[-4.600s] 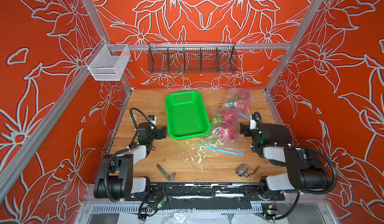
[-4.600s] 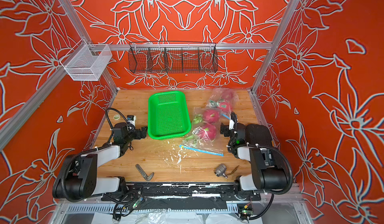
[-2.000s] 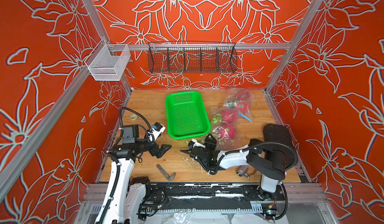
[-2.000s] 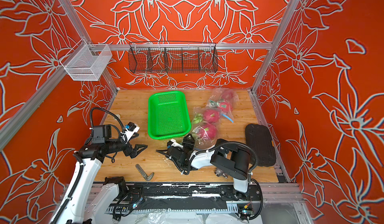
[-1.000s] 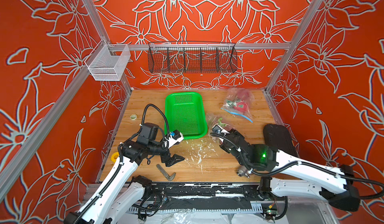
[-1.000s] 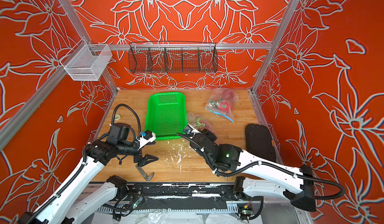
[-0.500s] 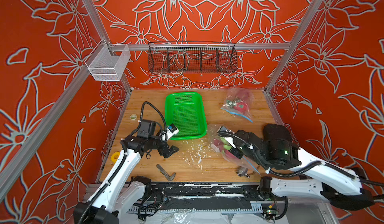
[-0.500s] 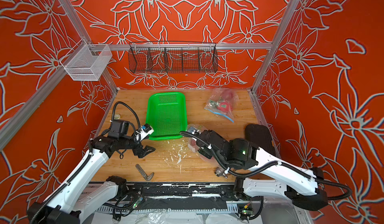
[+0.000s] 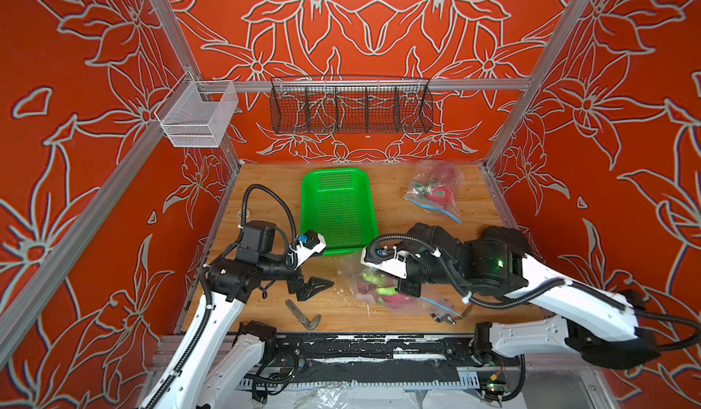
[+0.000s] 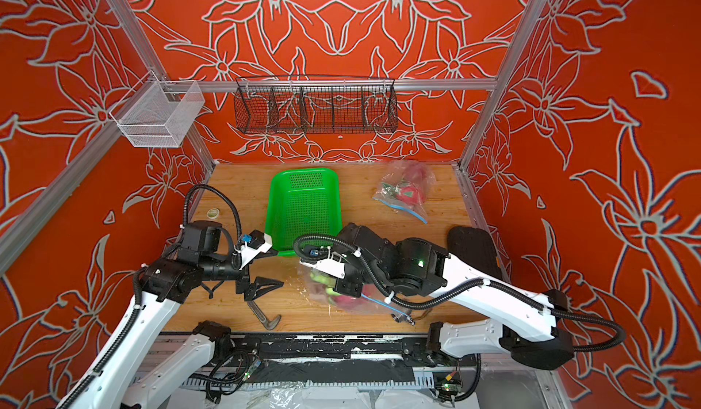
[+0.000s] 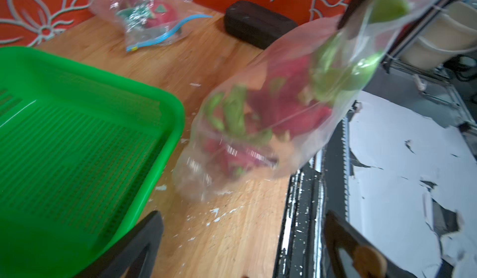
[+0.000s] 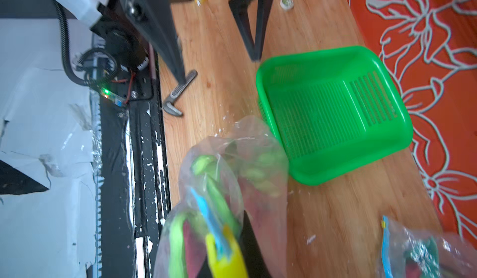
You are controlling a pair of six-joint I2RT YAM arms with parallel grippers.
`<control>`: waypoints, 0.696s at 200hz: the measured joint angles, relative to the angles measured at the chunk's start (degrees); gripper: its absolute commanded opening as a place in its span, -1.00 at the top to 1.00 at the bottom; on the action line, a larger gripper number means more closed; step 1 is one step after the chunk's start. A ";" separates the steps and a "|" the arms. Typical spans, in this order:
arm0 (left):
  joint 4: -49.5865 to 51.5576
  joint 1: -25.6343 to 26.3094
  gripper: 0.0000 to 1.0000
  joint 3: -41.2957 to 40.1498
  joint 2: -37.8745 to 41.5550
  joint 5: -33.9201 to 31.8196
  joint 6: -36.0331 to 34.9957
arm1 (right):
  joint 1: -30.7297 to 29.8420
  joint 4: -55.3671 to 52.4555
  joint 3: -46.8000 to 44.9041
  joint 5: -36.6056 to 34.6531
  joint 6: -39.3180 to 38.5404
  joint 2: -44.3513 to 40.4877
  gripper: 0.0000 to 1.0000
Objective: Open the zip-top bag and take out the dragon fruit
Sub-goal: Pick up the zipper food storage bag at the center of the board.
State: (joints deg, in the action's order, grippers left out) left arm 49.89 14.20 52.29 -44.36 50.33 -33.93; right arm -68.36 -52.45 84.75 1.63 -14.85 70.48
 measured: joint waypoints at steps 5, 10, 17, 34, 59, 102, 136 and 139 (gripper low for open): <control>0.02 1.20 -0.94 0.48 0.15 0.37 0.59 | 0.57 0.48 0.96 1.09 -0.39 1.18 1.00; 0.04 1.99 -0.94 0.96 0.26 0.70 1.05 | 1.07 0.85 1.75 2.12 -0.79 2.21 1.00; 0.11 2.75 -0.93 1.86 0.33 1.33 1.92 | 1.99 1.33 2.60 3.69 -1.25 3.67 1.00; 0.04 3.17 -0.92 4.07 -0.15 2.51 3.54 | 4.59 2.80 3.74 6.97 -1.90 7.37 1.00; -0.83 3.19 -0.87 6.43 -1.40 3.72 5.29 | 8.24 4.31 4.81 10.62 -2.51 12.17 1.00; -6.25 3.39 -0.74 6.75 -5.29 3.56 8.55 | 12.11 6.01 10.23 15.41 -2.45 17.92 1.00; -8.39 3.21 -0.63 8.55 -9.68 3.50 8.44 | 15.10 7.28 11.63 18.36 -1.84 18.91 1.00; -8.44 3.23 -0.61 8.79 -10.08 3.43 8.41 | 15.28 7.41 11.67 18.60 -1.62 18.95 1.00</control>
State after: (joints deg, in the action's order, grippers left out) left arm 41.45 17.43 61.08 -54.43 53.76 -25.52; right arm -53.08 -45.04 96.42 20.23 -16.47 89.43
